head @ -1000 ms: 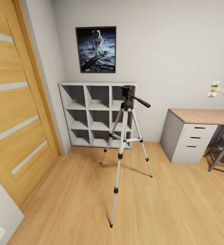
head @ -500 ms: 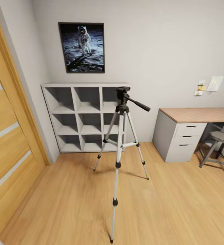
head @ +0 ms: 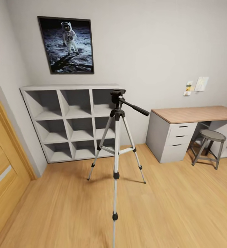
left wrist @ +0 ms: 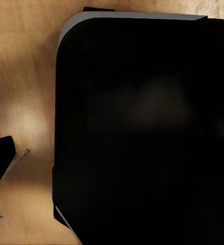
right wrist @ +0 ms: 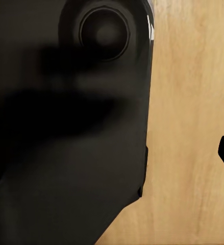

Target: Attach the digital camera to the camera tripod in the bedroom.

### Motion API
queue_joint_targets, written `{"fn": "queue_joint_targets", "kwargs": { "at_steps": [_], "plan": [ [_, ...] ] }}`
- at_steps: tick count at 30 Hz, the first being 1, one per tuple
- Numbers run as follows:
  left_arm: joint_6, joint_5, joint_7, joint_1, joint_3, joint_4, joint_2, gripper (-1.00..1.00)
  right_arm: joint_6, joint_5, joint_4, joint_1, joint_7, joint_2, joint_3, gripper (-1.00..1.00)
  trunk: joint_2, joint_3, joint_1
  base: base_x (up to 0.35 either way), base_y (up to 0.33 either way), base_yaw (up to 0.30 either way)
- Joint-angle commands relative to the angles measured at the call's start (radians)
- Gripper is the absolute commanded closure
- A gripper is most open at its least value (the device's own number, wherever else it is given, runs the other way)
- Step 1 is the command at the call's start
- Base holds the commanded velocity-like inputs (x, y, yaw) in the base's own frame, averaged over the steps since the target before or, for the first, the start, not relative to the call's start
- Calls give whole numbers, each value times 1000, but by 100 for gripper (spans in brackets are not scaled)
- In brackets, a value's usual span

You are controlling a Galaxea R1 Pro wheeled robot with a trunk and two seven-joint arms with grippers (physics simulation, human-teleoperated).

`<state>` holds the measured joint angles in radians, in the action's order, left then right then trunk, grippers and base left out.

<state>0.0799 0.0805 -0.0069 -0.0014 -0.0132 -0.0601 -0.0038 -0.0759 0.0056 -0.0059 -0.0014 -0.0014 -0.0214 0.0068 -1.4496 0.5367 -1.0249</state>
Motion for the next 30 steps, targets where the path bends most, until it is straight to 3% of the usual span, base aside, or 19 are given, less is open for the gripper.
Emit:
{"fn": "queue_joint_targets", "kwargs": {
  "at_steps": [1, 30],
  "plan": [
    [3, 8, -1, 0, -1, 0, 0, -100, -2, 1, 0, 0, 0, 0, 1, -100, 0, 1, 0, 42, 36, -242],
    [3, 8, 2, 0, -1, -1, 0, -100, -2, -1, 0, 0, 0, 0, -1, -100, 0, 1, 0, 4, 4, -242]
  ]
}}
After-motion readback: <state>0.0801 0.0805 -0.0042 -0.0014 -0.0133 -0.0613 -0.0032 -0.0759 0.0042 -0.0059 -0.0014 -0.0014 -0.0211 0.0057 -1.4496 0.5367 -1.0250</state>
